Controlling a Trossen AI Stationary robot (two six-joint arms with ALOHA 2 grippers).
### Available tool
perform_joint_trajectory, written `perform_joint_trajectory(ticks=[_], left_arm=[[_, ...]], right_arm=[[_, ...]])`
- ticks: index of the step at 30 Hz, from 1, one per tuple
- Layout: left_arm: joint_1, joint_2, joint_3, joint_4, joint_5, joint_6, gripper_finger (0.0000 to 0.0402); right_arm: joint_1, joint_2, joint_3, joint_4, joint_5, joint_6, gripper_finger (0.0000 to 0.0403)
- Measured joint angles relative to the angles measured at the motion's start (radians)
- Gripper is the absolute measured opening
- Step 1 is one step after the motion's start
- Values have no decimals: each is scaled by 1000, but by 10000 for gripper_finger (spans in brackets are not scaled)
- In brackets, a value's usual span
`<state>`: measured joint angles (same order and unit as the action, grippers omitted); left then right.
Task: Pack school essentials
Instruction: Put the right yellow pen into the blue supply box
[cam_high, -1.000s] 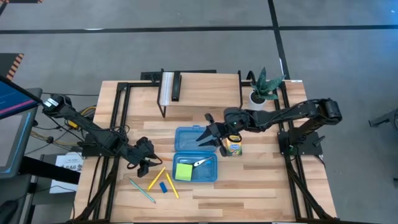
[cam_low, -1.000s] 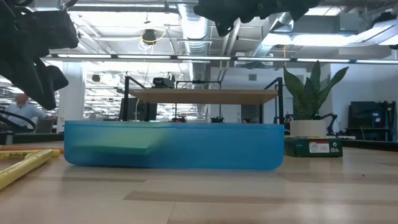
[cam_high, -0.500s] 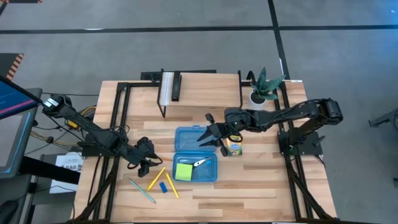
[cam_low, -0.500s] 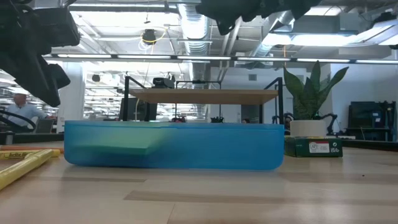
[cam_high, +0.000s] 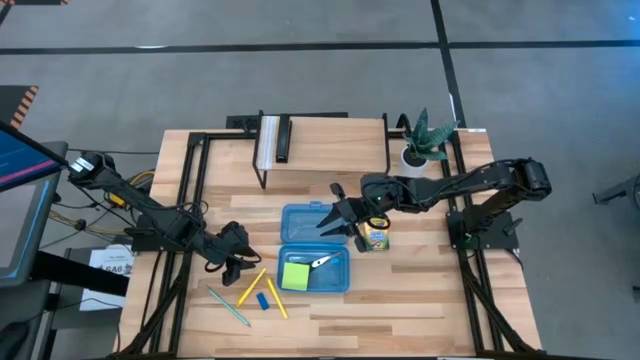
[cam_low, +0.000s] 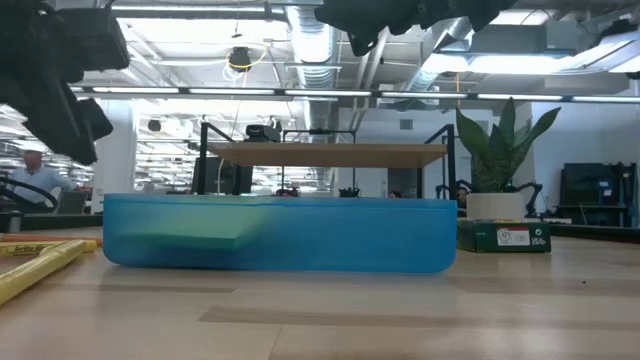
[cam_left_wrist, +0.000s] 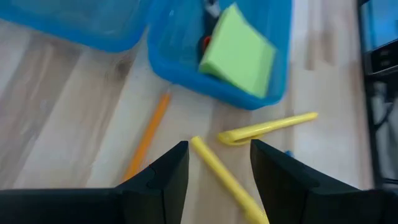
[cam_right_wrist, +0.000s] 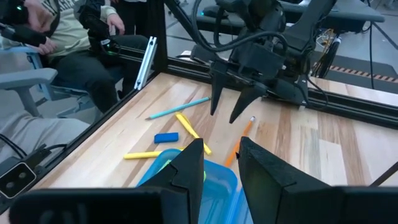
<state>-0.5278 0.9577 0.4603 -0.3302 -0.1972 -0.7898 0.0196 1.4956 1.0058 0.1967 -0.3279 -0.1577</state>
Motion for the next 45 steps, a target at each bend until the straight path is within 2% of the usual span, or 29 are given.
perform_joint_trajectory(ticks=[5, 18, 26, 39, 45], left_arm=[[0, 0, 41, 3, -6, 24, 158], [-24, 83, 41, -2, -16, 24, 158], [-27, 88, 43, 48, 21, -55, 158], [-86, 335, 252, -139, 25, -140, 159], [-122, 351, 257, -158, 22, -154, 161]], right_arm=[[3, 0, 0, 0, 0, 3, 120], [4, 0, 0, 6, 1, 3, 120], [4, 0, 1, 6, 0, 6, 120], [7, 0, 1, -6, 1, 7, 120], [7, 0, 1, -5, 1, 8, 120]])
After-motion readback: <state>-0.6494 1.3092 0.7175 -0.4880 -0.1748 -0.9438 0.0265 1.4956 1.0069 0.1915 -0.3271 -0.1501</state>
